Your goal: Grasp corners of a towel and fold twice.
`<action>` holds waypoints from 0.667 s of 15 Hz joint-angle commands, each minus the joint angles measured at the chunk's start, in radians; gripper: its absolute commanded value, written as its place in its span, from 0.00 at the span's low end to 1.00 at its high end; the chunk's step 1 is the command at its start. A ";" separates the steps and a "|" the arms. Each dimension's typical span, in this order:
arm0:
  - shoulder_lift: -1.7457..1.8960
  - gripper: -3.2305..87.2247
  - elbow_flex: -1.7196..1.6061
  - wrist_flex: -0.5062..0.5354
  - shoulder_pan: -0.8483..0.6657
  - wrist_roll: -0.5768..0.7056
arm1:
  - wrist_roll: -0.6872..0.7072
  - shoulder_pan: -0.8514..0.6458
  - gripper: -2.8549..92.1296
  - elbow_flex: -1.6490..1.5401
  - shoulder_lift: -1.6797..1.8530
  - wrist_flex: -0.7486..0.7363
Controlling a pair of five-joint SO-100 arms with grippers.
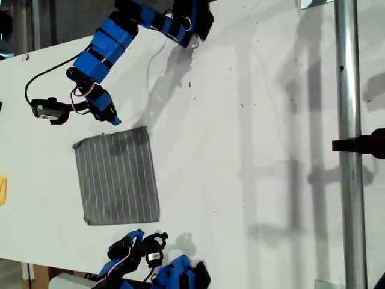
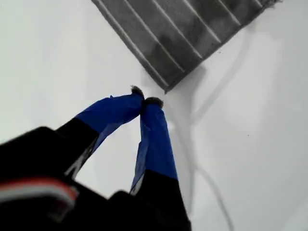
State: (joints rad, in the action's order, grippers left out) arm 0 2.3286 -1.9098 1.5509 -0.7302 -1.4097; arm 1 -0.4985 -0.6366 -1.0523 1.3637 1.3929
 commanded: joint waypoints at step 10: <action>-0.067 0.00 0.091 -0.015 0.003 -0.002 | 0.132 0.017 0.34 0.106 -0.247 -0.137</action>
State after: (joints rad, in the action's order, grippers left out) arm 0 2.2626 -1.8715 1.5509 -0.7470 -1.4051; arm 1 -0.3927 -0.6305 -1.0109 1.1244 1.2947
